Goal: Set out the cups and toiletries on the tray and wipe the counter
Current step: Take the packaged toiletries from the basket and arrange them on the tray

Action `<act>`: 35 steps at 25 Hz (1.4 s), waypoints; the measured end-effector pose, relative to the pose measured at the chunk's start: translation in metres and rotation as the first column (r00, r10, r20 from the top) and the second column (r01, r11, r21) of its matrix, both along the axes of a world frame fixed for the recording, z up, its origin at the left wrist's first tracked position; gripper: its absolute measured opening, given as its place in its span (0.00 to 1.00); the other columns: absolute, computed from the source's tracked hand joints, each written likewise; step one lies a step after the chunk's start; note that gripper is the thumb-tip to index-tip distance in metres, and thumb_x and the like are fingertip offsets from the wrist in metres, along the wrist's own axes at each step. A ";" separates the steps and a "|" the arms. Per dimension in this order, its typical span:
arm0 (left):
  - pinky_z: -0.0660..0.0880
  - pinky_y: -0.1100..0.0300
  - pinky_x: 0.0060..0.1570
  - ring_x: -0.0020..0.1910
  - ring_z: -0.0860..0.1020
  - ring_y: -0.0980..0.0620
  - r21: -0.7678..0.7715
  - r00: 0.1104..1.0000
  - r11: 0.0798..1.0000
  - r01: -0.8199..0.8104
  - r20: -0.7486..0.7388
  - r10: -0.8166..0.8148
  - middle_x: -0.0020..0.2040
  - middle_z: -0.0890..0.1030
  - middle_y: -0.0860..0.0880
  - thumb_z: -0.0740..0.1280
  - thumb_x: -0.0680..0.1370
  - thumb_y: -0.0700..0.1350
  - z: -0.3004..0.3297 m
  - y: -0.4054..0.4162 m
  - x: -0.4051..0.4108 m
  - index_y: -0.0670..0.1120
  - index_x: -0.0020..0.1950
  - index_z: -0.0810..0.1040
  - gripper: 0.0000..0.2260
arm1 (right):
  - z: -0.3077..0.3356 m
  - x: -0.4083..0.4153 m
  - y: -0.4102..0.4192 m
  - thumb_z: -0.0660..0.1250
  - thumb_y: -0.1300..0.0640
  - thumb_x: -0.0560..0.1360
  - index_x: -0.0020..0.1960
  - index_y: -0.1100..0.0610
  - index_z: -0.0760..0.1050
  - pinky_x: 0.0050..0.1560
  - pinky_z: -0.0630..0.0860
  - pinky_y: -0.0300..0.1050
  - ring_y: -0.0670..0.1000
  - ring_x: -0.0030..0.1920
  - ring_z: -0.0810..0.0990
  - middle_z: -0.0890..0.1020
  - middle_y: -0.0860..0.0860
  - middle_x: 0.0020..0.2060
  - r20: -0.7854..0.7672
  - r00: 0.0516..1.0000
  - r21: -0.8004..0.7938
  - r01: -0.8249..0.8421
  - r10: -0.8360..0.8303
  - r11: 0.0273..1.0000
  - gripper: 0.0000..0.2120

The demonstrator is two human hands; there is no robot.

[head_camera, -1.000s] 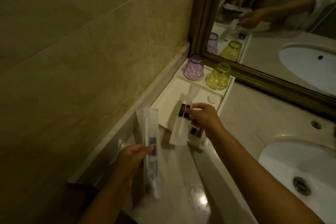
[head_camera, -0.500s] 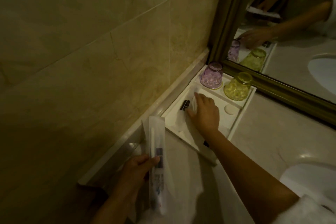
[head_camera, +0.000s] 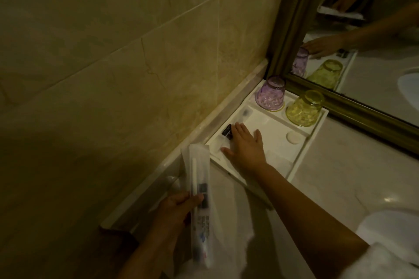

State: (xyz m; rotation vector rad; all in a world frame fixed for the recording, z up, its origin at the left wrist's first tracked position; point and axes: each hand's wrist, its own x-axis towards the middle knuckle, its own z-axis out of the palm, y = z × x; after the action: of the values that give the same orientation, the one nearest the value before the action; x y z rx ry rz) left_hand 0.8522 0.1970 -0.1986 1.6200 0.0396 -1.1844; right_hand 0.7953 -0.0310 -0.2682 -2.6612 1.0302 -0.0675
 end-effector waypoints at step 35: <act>0.68 0.57 0.33 0.33 0.76 0.44 0.378 0.190 0.830 0.410 0.855 -0.483 0.33 0.75 0.44 0.66 0.72 0.38 0.007 -0.181 0.017 0.42 0.33 0.74 0.07 | 0.083 -0.134 0.051 0.68 0.63 0.72 0.45 0.61 0.78 0.47 0.79 0.60 0.61 0.44 0.82 0.83 0.61 0.41 0.295 0.503 0.909 0.112 -0.812 0.400 0.02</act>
State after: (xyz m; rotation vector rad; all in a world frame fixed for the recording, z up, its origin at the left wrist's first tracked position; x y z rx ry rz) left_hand 0.8697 0.0157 -0.1917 2.2473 -1.2826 -0.4144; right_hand 0.6612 0.0203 -0.1854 -1.1318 1.1515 -0.5901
